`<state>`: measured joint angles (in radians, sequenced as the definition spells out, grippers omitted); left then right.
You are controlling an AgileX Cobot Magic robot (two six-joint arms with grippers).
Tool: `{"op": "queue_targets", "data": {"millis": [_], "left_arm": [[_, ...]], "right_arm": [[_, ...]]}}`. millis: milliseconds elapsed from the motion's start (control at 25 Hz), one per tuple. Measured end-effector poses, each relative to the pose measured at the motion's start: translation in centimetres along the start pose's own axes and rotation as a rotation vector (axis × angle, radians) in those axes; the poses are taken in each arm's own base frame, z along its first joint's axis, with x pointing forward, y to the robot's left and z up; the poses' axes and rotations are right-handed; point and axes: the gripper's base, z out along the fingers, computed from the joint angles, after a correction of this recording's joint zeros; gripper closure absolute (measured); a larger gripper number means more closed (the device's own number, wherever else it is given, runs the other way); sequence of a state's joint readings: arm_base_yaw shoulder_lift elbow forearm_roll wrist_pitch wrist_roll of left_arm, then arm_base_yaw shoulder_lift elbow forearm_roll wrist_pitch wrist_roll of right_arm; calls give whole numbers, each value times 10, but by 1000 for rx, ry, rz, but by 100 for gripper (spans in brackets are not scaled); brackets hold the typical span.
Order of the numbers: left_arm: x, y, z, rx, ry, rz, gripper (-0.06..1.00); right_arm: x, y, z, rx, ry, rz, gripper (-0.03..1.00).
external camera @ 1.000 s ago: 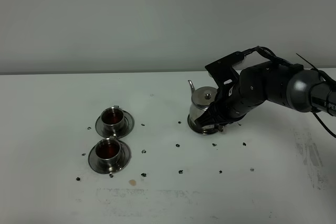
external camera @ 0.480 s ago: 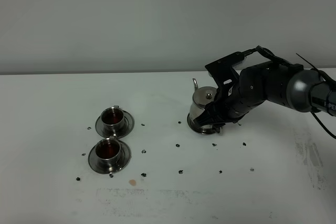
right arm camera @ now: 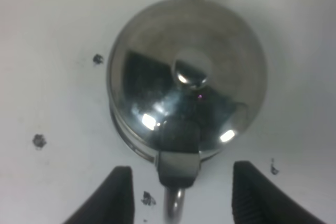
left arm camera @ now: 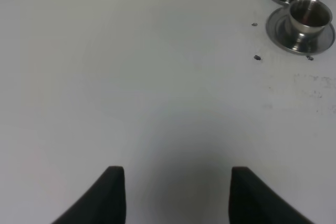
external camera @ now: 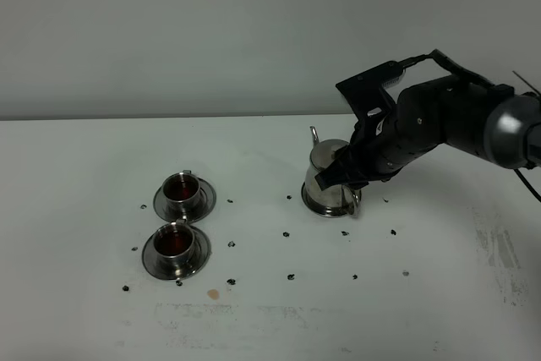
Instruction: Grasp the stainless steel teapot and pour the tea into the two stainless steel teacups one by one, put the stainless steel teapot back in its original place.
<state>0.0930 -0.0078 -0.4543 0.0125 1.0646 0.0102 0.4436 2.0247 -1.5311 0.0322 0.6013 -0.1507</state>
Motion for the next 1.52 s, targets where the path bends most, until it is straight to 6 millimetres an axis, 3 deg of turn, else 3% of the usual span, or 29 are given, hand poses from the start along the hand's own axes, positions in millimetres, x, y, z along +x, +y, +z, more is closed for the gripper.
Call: {"op": "queue_targets", "data": {"millis": [200,400,560,720,840,1080,1280,1520], "left_arm": [[0,0,0,0,0,0,48],[0,0,0,0,0,0,48],[0,0,0,0,0,0,48],[0,0,0,0,0,0,48],[0,0,0,0,0,0,48],[0,0,0,0,0,0,48],[0,0,0,0,0,0,48],[0,0,0,0,0,0,48]], "right_arm": [[-8,-9,-50,19,-33,5,55],[-1,-48,-127,118,-34,110,55],[24,-82,-188,219,-38,240,55],[71,-100,-241,307,-76,357,56],[117,-96,-266,362,-83,447,56],[202,-63,-287,431,-99,571,56],[241,-24,-306,441,-231,574,56],[282,6,-309,462,-284,561,56]]}}
